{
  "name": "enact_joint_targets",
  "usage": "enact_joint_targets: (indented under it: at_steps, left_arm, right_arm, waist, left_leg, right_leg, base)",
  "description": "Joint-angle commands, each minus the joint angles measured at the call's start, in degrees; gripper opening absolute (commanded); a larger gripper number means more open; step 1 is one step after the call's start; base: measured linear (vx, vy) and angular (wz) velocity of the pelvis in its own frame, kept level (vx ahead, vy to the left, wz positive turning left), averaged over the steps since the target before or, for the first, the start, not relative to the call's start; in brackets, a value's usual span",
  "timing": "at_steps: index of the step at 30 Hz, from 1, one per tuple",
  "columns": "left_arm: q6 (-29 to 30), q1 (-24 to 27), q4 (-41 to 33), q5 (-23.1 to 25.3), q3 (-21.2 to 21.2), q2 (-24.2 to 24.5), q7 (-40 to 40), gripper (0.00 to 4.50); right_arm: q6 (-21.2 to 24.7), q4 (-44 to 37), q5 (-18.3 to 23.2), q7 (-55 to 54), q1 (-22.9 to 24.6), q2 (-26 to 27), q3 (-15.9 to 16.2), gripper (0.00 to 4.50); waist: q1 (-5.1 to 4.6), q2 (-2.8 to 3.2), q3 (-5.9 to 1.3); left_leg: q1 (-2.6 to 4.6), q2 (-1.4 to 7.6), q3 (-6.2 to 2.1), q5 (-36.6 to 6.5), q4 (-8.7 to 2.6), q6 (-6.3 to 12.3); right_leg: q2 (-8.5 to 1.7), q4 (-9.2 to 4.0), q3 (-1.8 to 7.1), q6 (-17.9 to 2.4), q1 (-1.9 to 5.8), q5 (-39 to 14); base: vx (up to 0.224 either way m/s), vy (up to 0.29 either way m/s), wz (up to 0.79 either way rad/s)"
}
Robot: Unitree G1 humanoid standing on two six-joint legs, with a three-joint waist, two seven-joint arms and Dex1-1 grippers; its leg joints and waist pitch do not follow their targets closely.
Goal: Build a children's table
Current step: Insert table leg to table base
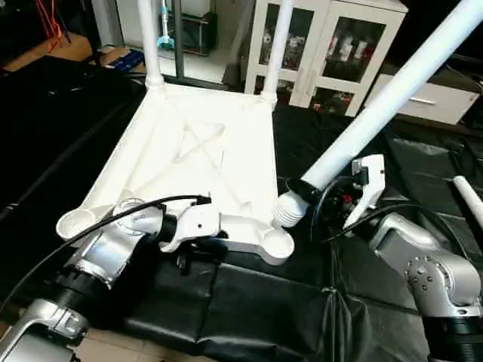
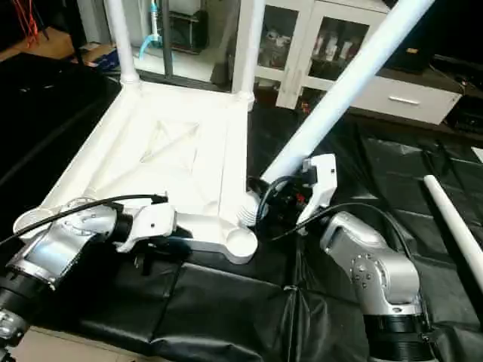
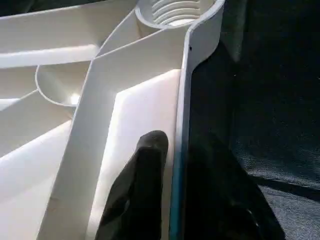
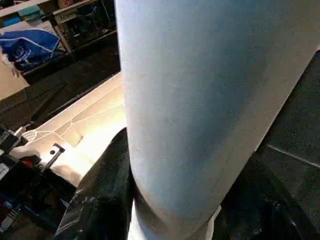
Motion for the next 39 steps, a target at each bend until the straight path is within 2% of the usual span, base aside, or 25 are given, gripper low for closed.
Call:
enact_joint_targets:
  at_steps: [1,4,5,6,7,9,10,11,13,16,17,19,22,24,27,28,29,31,32,33,34,39]
  left_arm:
    - [1.40,0.83,1.10,1.06,-2.56,-0.55,-1.00,0.94]
    - [2.23,0.27,2.79,2.61,-3.55,-0.85,-0.27,0.76]
    - [2.78,-0.19,4.34,3.48,-4.13,-0.99,0.17,0.63]
    - [2.98,-0.29,4.66,3.61,-4.19,-1.06,0.29,0.49]
    - [5.51,-1.15,6.58,3.64,-3.69,-2.32,1.58,0.38]
    - [6.93,-1.51,7.06,3.28,-3.25,-3.01,2.07,0.28]
    - [8.04,-1.83,7.32,3.18,-3.04,-3.36,2.31,0.21]
    - [9.78,-2.38,7.77,3.34,-2.94,-3.67,2.56,0.14]
    - [10.55,-2.65,7.96,3.82,-2.98,-3.80,2.81,0.07]
    - [10.72,-2.31,7.59,3.35,-3.16,-3.95,2.05,0.03]
    - [11.19,-1.90,6.95,3.08,-3.49,-3.92,1.36,0.01]
    - [12.23,-1.16,5.70,2.77,-3.92,-3.99,0.64,0.00]
    - [13.06,-0.85,4.88,2.36,-3.77,-4.04,0.34,0.00]
    - [14.44,-0.73,3.89,1.91,-3.80,-3.92,-0.41,0.00]
    - [16.06,-1.13,3.09,1.79,-3.10,-4.02,0.50,0.00]
    - [16.18,-1.14,3.06,1.81,-3.07,-4.05,0.60,0.00]
    - [16.60,-1.18,2.94,1.83,-2.89,-4.15,1.01,0.00]
    - [17.02,-1.23,2.76,1.80,-2.66,-4.26,1.45,0.00]
    - [17.65,-1.25,2.42,1.85,-2.67,-4.23,1.42,0.00]
    - [18.05,-1.26,2.07,1.82,-2.75,-4.11,1.10,0.00]
    - [18.38,-1.24,1.79,1.73,-2.68,-4.02,0.97,0.00]
    - [19.49,-1.16,0.69,1.40,-2.63,-3.69,0.19,0.00]
  right_arm:
    - [0.21,-1.41,0.12,0.59,0.68,-0.84,-0.66,1.83]
    - [0.50,-1.91,0.70,1.02,0.83,-0.82,-0.85,1.83]
    - [0.55,-2.01,0.74,1.25,0.78,-0.89,-0.76,1.83]
    - [0.56,-2.03,0.73,1.34,0.78,-0.93,-0.72,1.83]
    - [0.43,-2.38,0.63,2.83,1.04,-1.72,-0.09,1.83]
    - [0.34,-2.62,0.51,3.80,1.28,-2.31,0.34,1.83]
    - [0.21,-2.74,0.36,4.58,1.46,-2.80,0.65,1.83]
    - [-0.57,-2.41,-0.44,5.86,1.81,-3.70,1.26,1.83]
    - [-2.13,-1.00,-1.87,5.97,1.83,-3.93,1.49,1.83]
    - [-3.07,0.07,-2.45,5.73,1.56,-3.59,1.26,1.83]
    - [-3.61,0.78,-2.76,6.04,1.34,-3.54,1.30,1.83]
    - [-5.41,2.78,-4.23,6.95,0.61,-4.04,1.71,1.83]
    - [-7.28,5.09,-5.53,7.84,-0.44,-4.67,1.82,1.83]
    - [-7.47,6.11,-5.04,8.77,-0.96,-4.72,1.65,1.83]
    - [-8.06,8.15,-6.07,13.73,-1.30,-5.94,4.71,1.83]
    - [-8.13,8.26,-6.19,13.83,-1.31,-5.97,4.83,1.83]
    - [-8.40,8.78,-6.65,14.33,-1.34,-6.08,5.39,1.83]
    - [-8.70,9.57,-7.20,14.99,-1.44,-6.21,6.13,1.83]
    - [-9.33,10.35,-8.01,15.35,-1.63,-6.26,6.48,1.83]
    - [-9.65,10.86,-8.46,15.91,-1.78,-6.32,6.81,1.83]
    - [-10.09,11.34,-9.00,16.16,-1.84,-6.28,7.21,1.83]
    - [-12.59,13.77,-11.35,17.39,-2.07,-6.42,9.31,1.83]
  waist:
    - [0.16,0.58,-3.08]
    - [0.17,0.58,-3.03]
    - [0.17,0.78,-2.93]
    - [0.19,0.71,-2.93]
    - [0.24,0.69,-2.88]
    - [0.48,0.66,-2.69]
    - [0.43,0.62,-2.69]
    - [0.24,0.77,-2.71]
    - [0.12,0.78,-2.66]
    - [-0.25,0.68,-2.82]
    - [-0.33,0.85,-2.82]
    - [-0.45,0.65,-2.90]
    - [-0.43,0.78,-3.07]
    - [-0.47,0.91,-3.18]
    - [-0.41,0.94,-3.22]
    - [-0.41,0.96,-3.21]
    - [-0.40,0.63,-3.17]
    - [-0.41,0.69,-3.03]
    - [-0.52,0.07,-3.04]
    - [-0.41,0.39,-2.96]
    - [-0.51,0.43,-2.84]
    - [-0.97,0.37,-2.85]
  left_leg:
    - [0.06,2.33,-0.59,-11.41,-4.36,-0.57]
    - [0.14,2.36,-0.59,-11.91,-4.39,-0.49]
    - [0.32,2.32,-0.59,-13.56,-4.41,-0.75]
    - [0.32,2.25,-0.59,-13.89,-4.39,-0.74]
    - [0.37,2.25,-0.57,-14.25,-4.37,-0.76]
    - [0.89,2.30,-0.47,-15.86,-4.25,-0.55]
    - [0.75,2.26,-0.51,-15.90,-4.26,-0.50]
    - [0.14,2.29,-0.82,-16.06,-4.53,-0.57]
    - [0.19,2.19,-0.96,-16.95,-4.42,-0.52]
    - [-0.40,2.14,-1.24,-15.99,-4.54,-0.47]
    - [-0.28,2.13,-1.27,-16.13,-4.54,-0.39]
    - [-0.06,2.24,-1.13,-16.08,-4.42,0.04]
    - [-0.17,2.30,-0.99,-14.33,-4.42,0.44]
    - [-0.11,2.37,-0.84,-13.42,-4.34,0.71]
    - [-0.11,2.38,-0.65,-12.32,-4.20,1.52]
    - [-0.14,2.42,-0.66,-12.08,-4.21,1.61]
    - [-0.23,2.37,-0.58,-11.76,-4.17,1.89]
    - [-0.17,2.37,-0.62,-12.50,-4.29,1.67]
    - [-0.18,2.39,-0.58,-12.78,-4.25,1.70]
    - [-0.13,2.36,-0.66,-13.30,-4.27,1.50]
    - [-0.17,2.41,-0.75,-14.00,-4.38,1.36]
    - [-0.11,2.37,-0.88,-15.55,-4.41,1.05]
  right_leg:
    - [-3.90,-4.28,3.08,-8.66,2.54,-15.40]
    - [-3.88,-4.48,3.05,-8.37,2.47,-16.58]
    - [-3.83,-4.81,3.04,-7.96,2.27,-18.32]
    - [-3.83,-4.88,3.05,-7.77,2.29,-19.03]
    - [-3.89,-4.98,3.08,-7.58,2.22,-20.16]
    - [-4.03,-5.54,3.10,-7.00,1.78,-23.59]
    - [-4.06,-5.56,3.10,-6.81,1.86,-24.24]
    - [-4.00,-5.59,2.86,-5.71,2.28,-25.98]
    - [-4.30,-6.16,2.77,-4.38,2.10,-29.75]
    - [-4.36,-6.19,2.62,-3.43,2.37,-30.73]
    - [-4.29,-6.25,2.59,-3.47,2.23,-30.54]
    - [-4.23,-6.12,2.64,-4.56,2.03,-28.83]
    - [-4.08,-5.67,2.75,-5.95,2.18,-25.05]
    - [-4.00,-5.21,2.79,-7.63,2.37,-21.22]
    - [-3.90,-4.90,2.83,-9.22,2.55,-17.98]
    - [-3.92,-4.86,2.84,-9.45,2.59,-17.52]
    - [-3.91,-4.83,2.86,-9.50,2.63,-17.59]
    - [-3.96,-5.07,2.83,-9.03,2.57,-19.74]
    - [-3.98,-5.17,2.80,-8.76,2.56,-20.68]
    - [-4.12,-5.33,2.82,-8.12,2.47,-22.70]
    - [-4.11,-5.52,2.81,-7.60,2.41,-24.14]
    - [-4.06,-5.77,2.76,-6.94,2.18,-25.88]
  base:
    - [0.000,0.000,0.00]
    - [0.000,0.000,0.00]
    - [0.000,0.000,0.00]
    - [0.000,0.000,0.00]
    - [0.000,0.000,0.00]
    - [0.000,0.000,0.00]
    - [0.000,0.000,0.00]
    - [0.000,0.000,0.00]
    - [0.000,0.000,0.00]
    - [0.000,0.000,0.00]
    - [0.000,0.000,0.00]
    - [0.000,0.000,0.00]
    - [0.000,0.000,0.00]
    - [0.000,0.000,0.00]
    - [0.000,0.000,0.00]
    - [0.000,0.000,0.00]
    - [0.000,0.000,0.00]
    - [0.000,0.000,0.00]
    - [0.000,0.000,0.00]
    - [0.000,0.000,0.00]
    - [0.000,0.000,0.00]
    - [0.000,0.000,0.00]
